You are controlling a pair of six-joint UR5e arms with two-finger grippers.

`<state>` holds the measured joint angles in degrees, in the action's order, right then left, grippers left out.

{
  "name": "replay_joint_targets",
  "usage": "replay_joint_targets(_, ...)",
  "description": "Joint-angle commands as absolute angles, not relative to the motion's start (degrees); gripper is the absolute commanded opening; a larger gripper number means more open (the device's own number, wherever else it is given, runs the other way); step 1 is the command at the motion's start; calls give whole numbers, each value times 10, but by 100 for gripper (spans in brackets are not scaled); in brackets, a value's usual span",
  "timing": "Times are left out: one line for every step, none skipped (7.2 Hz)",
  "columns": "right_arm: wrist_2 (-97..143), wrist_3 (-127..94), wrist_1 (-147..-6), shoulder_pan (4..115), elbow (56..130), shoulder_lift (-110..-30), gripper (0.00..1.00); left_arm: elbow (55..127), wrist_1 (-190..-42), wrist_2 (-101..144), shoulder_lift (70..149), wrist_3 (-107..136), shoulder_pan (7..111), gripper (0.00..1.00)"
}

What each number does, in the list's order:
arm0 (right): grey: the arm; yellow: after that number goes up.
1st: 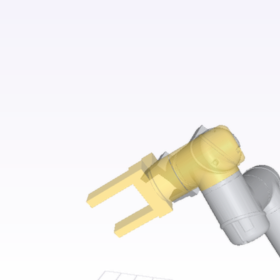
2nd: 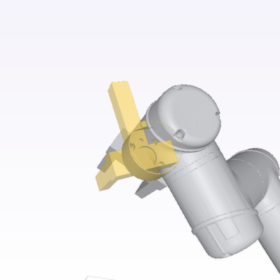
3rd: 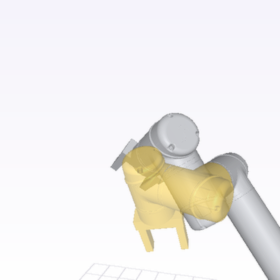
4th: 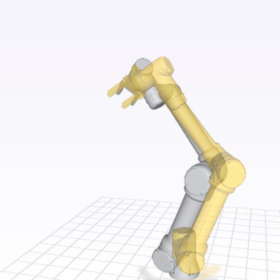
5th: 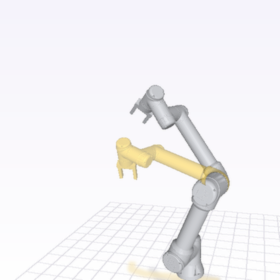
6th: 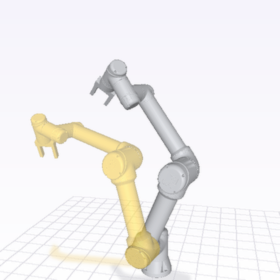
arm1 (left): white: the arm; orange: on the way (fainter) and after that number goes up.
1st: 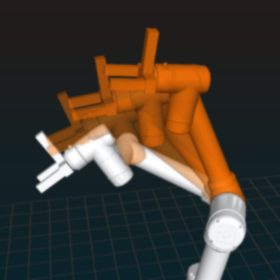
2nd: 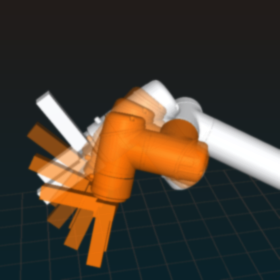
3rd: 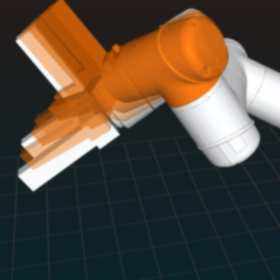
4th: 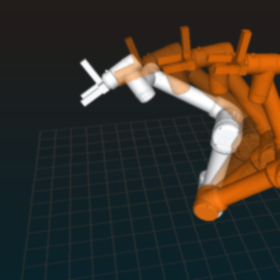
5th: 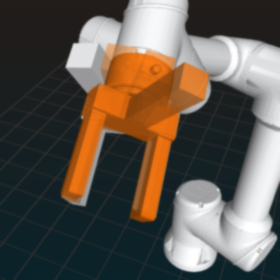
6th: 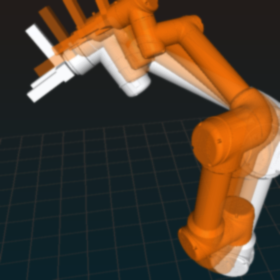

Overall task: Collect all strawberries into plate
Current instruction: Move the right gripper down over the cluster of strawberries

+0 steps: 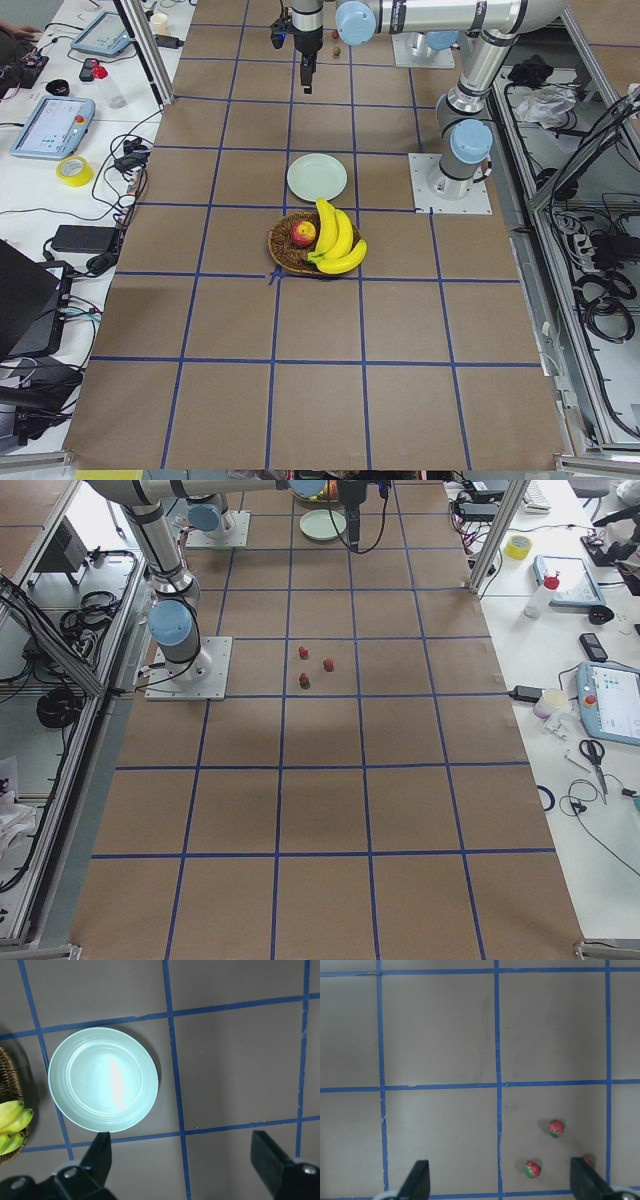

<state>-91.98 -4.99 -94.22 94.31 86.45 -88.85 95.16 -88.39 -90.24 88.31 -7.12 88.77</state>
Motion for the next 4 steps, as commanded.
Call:
replay_joint_targets(-920, -48, -941, 943, 865, -889, 100, 951, -884, -905, 882, -71, 888, 100)
replay_joint_targets(-920, -50, -943, 943, 864, -887, 100, 952, -883, -905, 883, -72, 888, 100)
replay_joint_targets(-921, -51, -944, 943, 864, -883, 100, 951, -884, -904, 882, -71, 888, 100)
replay_joint_targets(-915, -50, -944, 940, 865, -875, 100, 952, -884, -904, 882, -71, 888, 100)
